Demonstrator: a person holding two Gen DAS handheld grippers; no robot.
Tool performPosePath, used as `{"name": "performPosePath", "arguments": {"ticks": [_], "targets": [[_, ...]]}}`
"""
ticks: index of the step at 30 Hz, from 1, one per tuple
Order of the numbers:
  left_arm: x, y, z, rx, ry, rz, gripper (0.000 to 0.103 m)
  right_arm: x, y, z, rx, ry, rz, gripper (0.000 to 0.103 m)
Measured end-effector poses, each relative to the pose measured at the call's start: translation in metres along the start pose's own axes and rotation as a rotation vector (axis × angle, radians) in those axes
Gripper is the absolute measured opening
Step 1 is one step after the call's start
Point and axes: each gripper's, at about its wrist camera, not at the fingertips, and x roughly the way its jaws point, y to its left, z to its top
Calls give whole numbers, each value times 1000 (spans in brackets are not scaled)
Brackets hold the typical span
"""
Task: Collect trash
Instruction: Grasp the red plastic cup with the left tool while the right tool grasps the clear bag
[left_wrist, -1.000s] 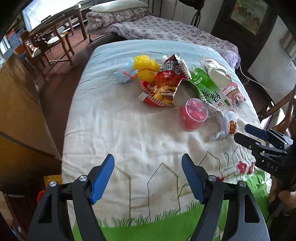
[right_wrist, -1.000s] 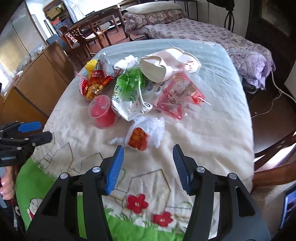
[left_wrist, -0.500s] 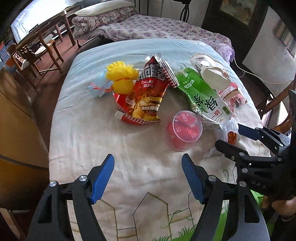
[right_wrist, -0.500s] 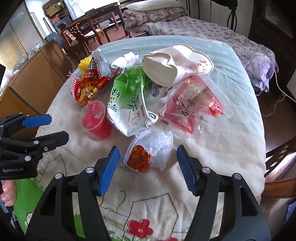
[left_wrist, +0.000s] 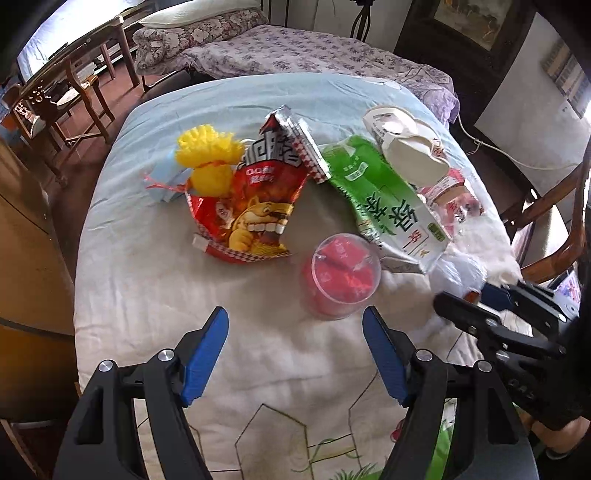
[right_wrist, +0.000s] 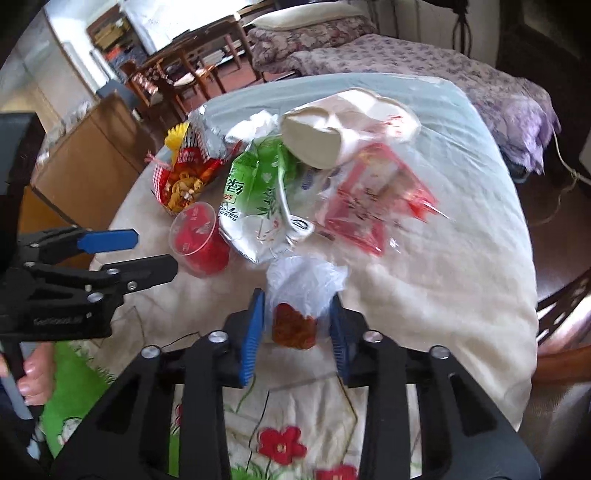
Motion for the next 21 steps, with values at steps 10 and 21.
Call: {"name": "performPosePath", "arguments": {"ticks": [10,21], "targets": [[18,-18,10,7,12,3,73,-2,5,-8,3,36,-23,32],[39,-22,15,4,16,-3,53,3,0,-10,26,65,13,34]]}}
